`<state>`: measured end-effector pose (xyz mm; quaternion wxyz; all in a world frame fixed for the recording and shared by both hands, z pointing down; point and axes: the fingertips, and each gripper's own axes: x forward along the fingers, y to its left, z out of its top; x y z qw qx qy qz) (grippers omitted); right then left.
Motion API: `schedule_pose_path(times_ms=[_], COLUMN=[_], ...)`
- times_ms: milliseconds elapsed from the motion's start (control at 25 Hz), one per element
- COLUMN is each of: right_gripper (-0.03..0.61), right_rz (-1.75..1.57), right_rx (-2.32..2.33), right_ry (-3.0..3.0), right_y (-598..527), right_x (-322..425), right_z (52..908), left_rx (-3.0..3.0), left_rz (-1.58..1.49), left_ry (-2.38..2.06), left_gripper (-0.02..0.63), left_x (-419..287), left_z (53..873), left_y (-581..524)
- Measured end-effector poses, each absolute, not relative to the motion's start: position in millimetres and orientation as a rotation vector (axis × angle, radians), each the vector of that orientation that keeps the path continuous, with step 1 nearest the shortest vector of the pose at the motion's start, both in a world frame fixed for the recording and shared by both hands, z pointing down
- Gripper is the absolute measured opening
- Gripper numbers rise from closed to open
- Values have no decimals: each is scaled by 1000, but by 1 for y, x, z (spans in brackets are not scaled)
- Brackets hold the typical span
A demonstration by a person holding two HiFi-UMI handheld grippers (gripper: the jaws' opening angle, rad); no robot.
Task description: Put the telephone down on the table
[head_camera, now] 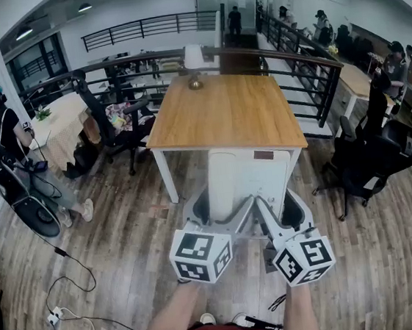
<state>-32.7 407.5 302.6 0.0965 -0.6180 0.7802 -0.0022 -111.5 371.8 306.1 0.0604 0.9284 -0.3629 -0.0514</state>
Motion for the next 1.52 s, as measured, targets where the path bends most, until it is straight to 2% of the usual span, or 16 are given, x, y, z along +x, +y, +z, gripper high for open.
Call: schedule_pose_path(times_ms=[440, 760, 1200, 1520], right_gripper=[279, 279, 279, 279], right_rz=[-3, -34, -100, -135], right_rx=[-1829, -1839, -1860, -1852], right_ry=[2349, 2344, 2320, 2288], right_y=[416, 414, 371, 322], right_x=[-104, -128, -92, -23], right_z=[300, 311, 337, 340], left_rx=[2786, 2787, 2779, 2796], left_rz=[-181, -170, -102, -52], left_ry=[-1125, -1109, -1089, -1083], left_gripper=[408, 408, 408, 408], left_x=[-183, -207, -171, -102], left_z=[305, 315, 341, 341], left_y=[381, 379, 335, 285])
